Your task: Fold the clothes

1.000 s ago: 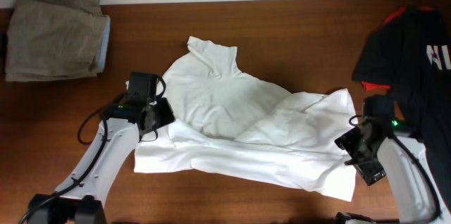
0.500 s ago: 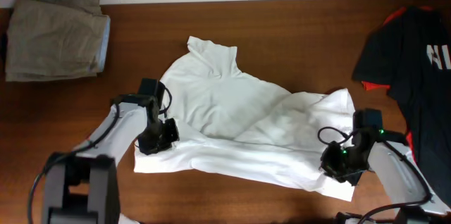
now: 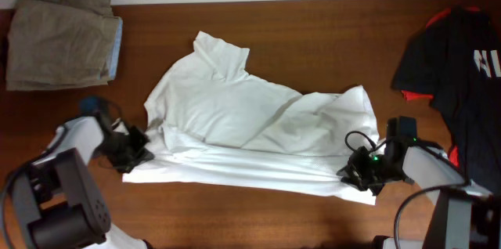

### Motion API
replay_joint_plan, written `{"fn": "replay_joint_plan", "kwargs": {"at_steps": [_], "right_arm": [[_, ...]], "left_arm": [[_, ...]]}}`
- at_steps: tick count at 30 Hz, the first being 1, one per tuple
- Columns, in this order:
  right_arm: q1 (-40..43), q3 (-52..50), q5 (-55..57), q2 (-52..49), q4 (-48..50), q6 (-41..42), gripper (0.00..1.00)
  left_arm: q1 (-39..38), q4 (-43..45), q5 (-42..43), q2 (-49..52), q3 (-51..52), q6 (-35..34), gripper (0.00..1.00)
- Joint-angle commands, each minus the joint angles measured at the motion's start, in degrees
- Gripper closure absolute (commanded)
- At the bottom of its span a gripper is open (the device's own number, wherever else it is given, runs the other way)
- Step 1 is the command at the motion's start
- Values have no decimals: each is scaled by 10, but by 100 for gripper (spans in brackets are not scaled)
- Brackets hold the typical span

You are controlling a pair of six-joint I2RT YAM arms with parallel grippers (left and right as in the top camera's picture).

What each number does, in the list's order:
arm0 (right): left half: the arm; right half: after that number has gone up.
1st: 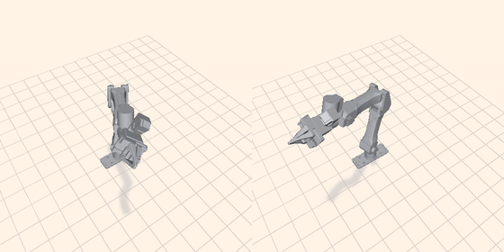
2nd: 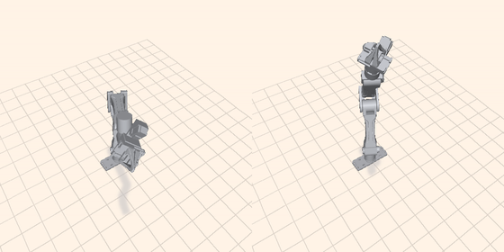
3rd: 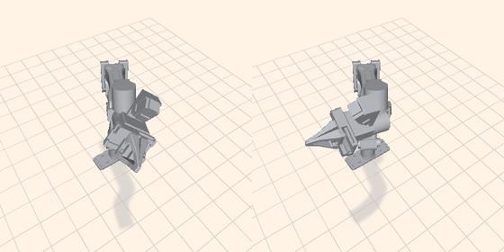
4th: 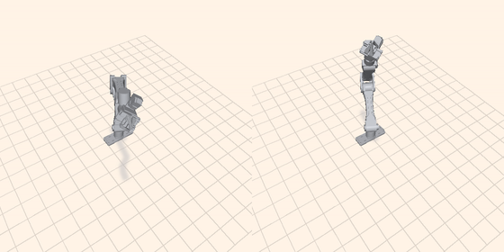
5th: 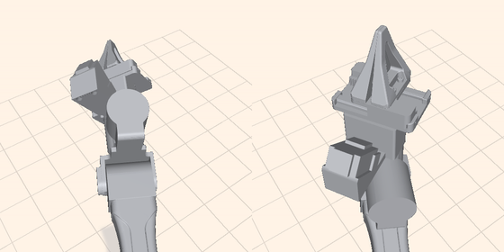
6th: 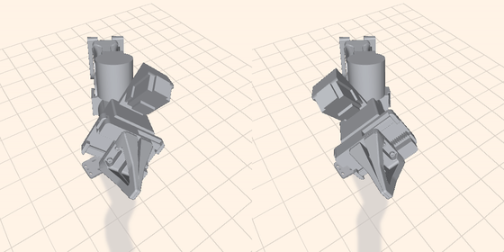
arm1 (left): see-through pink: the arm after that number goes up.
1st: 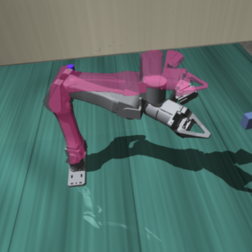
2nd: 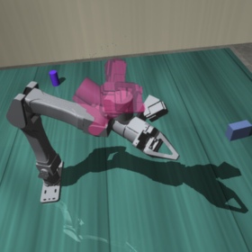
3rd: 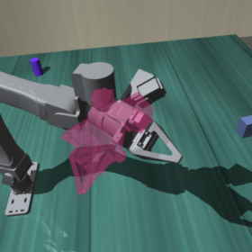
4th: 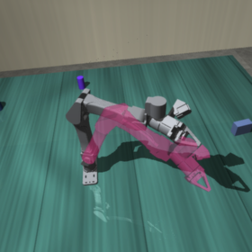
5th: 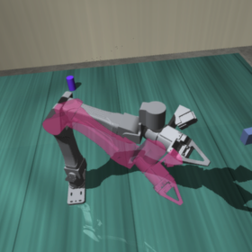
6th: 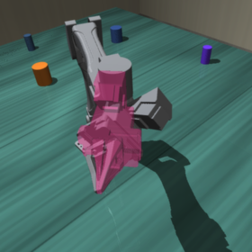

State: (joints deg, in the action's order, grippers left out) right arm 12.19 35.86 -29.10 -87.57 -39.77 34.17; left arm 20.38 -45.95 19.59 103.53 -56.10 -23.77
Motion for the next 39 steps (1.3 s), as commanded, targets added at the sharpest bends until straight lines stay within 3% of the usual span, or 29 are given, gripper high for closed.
{"fn": "replay_joint_plan", "kwargs": {"at_steps": [1, 5, 9, 10, 12, 15, 17, 19, 20, 21, 22, 24, 26, 27, 32, 37, 39], "right_arm": [[2, 75, 107, -42, 6, -36, 78], [2, 320, 159, -118, -124, -90, 78], [1, 497, 172, -134, -263, -149, 75], [-3, 513, 167, -134, -283, -162, 66], [-18, 498, 164, -135, -282, -167, 58], [-73, 450, 160, -150, -244, -174, 57], [-100, 433, 163, -167, -221, -165, 55], [-103, 432, 163, -181, -218, -165, 44], [-102, 431, 163, -185, -218, -166, 42], [-103, 431, 163, -187, -218, -166, 31], [-103, 431, 162, -187, -222, -166, 30], [-104, 426, 162, -187, -232, -173, 43], [-104, 404, 162, -187, -219, -174, 64], [-104, 380, 162, -187, -195, -174, 73], [-103, 297, 168, -187, -113, -174, 74], [-95, 275, 212, -188, -63, -157, 73], [-79, 273, 212, -196, -48, -155, 83]], "left_arm": [[77, 7, -98, 28, 9, 0, 99], [106, 15, 6, 28, 9, 1, 95], [106, 17, 11, 26, -16, 16, 99], [103, 9, 11, 21, -25, 16, 99], [85, 9, 39, -14, -37, 53, 99], [23, 31, 40, -115, -47, 72, 99], [-59, 116, 40, -168, -47, 99, 78], [-127, 205, 36, -161, -47, 119, 58], [-151, 234, 36, -150, -47, 119, 51], [-179, 270, 36, -123, -47, 131, 51], [-197, 282, 35, -94, -47, 156, 52], [-205, 282, 19, -65, -47, 159, 66], [-205, 274, -35, -30, -47, 160, 94], [-205, 274, -61, -10, -47, 174, 99], [-193, 266, -164, 61, -47, 189, 99], [-120, 253, -175, 78, -47, 189, 99], [-80, 245, -175, 82, -47, 182, 99]]}}
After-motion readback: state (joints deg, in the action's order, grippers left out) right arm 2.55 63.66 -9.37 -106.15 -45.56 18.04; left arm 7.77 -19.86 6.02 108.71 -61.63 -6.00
